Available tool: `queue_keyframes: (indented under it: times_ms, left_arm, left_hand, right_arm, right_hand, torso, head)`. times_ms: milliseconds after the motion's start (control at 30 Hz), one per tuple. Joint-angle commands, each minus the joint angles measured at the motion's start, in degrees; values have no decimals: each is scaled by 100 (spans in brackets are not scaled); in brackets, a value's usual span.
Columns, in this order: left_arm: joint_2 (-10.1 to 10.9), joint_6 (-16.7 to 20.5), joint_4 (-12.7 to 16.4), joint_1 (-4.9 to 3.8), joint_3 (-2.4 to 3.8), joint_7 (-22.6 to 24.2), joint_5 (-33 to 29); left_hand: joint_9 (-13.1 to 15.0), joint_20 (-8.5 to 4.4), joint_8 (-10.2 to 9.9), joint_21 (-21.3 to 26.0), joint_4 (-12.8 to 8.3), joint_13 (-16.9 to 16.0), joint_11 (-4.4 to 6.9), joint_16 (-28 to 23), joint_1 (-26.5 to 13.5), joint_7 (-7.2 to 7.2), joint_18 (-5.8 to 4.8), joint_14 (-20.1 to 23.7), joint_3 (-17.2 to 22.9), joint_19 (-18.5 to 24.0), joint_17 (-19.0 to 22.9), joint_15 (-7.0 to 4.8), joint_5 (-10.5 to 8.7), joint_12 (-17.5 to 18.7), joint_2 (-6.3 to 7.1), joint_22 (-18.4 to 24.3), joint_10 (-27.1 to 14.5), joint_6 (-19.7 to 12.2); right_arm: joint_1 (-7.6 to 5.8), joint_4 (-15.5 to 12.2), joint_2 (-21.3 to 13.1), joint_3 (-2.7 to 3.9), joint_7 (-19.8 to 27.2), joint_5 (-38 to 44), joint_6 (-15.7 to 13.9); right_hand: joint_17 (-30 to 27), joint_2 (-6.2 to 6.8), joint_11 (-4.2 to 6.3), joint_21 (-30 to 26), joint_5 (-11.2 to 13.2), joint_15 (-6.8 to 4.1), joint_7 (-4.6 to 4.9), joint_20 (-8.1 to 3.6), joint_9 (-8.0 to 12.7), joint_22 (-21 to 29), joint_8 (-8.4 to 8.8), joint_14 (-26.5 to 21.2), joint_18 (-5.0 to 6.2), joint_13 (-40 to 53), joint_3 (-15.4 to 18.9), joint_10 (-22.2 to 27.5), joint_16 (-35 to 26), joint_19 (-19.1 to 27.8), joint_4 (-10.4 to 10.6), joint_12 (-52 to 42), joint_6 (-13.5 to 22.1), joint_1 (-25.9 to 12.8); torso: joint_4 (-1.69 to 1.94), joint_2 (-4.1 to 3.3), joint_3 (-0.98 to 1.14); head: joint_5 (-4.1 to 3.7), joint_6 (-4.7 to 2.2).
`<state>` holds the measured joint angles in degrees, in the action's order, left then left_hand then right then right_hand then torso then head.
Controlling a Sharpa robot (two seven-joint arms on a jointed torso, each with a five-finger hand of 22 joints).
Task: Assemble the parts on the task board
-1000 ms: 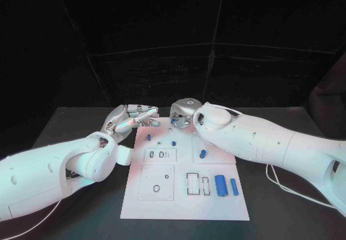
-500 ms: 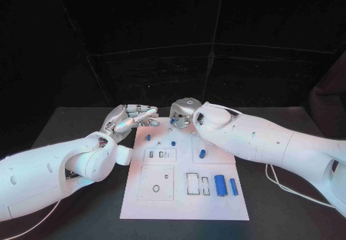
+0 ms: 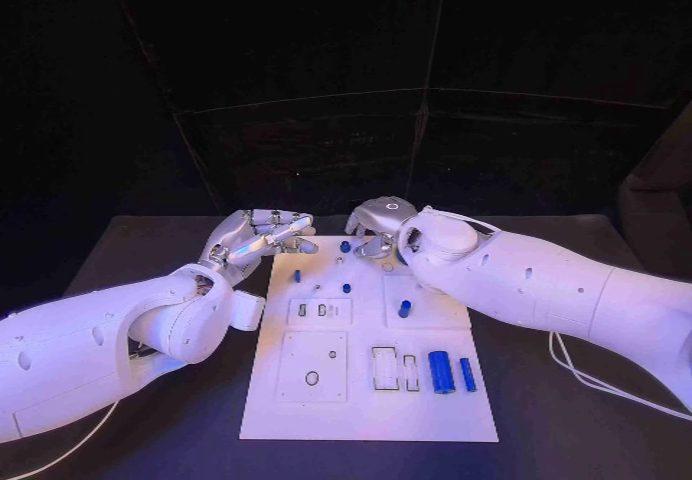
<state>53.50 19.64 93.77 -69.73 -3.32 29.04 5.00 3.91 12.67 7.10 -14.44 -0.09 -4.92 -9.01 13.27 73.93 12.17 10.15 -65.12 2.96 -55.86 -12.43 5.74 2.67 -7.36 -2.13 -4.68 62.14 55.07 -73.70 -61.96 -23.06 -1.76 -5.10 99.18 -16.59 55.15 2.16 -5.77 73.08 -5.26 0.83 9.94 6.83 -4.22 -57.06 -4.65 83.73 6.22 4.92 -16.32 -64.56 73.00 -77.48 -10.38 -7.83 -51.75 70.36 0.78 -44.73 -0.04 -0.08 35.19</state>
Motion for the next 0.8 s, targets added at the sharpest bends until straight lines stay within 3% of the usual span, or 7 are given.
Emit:
queue_keyframes:
  times_ms: [33,133,233,300,433,700,800]
  left_arm:
    - [17,-81,6,-11,5,19,31]
    - [29,-84,0,-12,5,18,31]
    - [36,-91,-7,-13,4,18,31]
    - [40,-97,-12,-13,4,18,31]
    - [44,-107,-27,-13,3,17,30]
    - [24,-124,-64,-12,2,11,30]
    - [14,-127,-76,-12,1,8,30]
  left_hand:
    - [-3,-3,-20,38,-37,8,2,-5,16,20,42,10,-8,-45,-6,38,19,35,-36,8,-18,4]
    - [-2,-4,-21,40,-41,8,3,-5,20,17,42,11,-6,-47,-8,37,19,36,-39,9,-16,6]
    - [-2,-4,-22,41,-42,8,3,-5,22,17,42,11,-6,-47,-9,37,19,36,-40,9,-15,6]
    - [-1,-4,-22,43,-46,8,6,-6,27,13,42,12,-3,-49,-12,36,19,36,-46,11,-10,10]
    - [0,-4,-22,44,-48,7,7,-6,29,11,42,13,-1,-50,-14,36,19,36,-49,12,-7,14]
    - [0,-4,-22,44,-48,7,7,-6,29,11,42,13,-1,-50,-14,36,19,36,-49,12,-7,14]
    - [0,-4,-22,44,-48,7,7,-6,29,11,42,13,-1,-50,-14,36,19,36,-49,12,-7,14]
  right_arm:
    - [-33,-377,-368,4,-128,-475,-206]
    - [-60,-747,-790,10,-227,-969,-138]
    - [-77,-1025,-1173,78,-358,-1496,65]
    - [-83,-1171,-1406,106,-458,-1726,217]
    - [-90,-1308,-1712,132,-671,-1903,460]
    - [-92,-1215,-1791,143,-899,-1818,631]
    - [-91,-1151,-1742,144,-921,-1801,683]
  right_hand:
    - [278,-3,121,193,-136,-92,-52,-62,-20,-326,-63,150,-58,157,27,-612,175,-155,109,-338,-166,-11]
    - [472,131,259,320,-250,-212,-151,-173,-30,-531,-116,188,-94,438,168,-1204,299,-251,246,-776,-304,-128]
    - [818,281,395,551,-493,-304,-248,-308,-6,-927,-116,244,-172,1175,407,-1456,511,-416,452,-1574,-320,-183]
    - [1190,301,398,734,-624,-265,-240,-366,11,-1251,-106,293,-215,3314,614,-1534,729,-533,639,-3573,-257,-178]
    - [1734,251,306,904,-613,-258,-195,-275,19,-1564,-113,345,-286,5517,860,-1495,1007,-617,909,-5553,-132,-73]
    - [2277,262,204,1049,-627,-163,-97,-177,23,-1830,-154,411,-328,6935,1182,-1727,1254,-683,1253,-6773,83,164]
    - [2327,260,185,1066,-645,-148,-80,-160,25,-1858,-161,416,-333,7094,1224,-1776,1278,-689,1306,-6910,131,206]
  torso:
    - [-48,22,-5]
    - [-77,30,-3]
    - [-101,38,0]
    - [-98,35,3]
    - [-101,31,3]
    - [-94,20,14]
    - [-79,22,3]
  head:
    - [-12,-18]
    - [-8,-29]
    - [-24,-45]
    - [-32,-56]
    - [-43,-70]
    - [-65,-75]
    - [-69,-58]
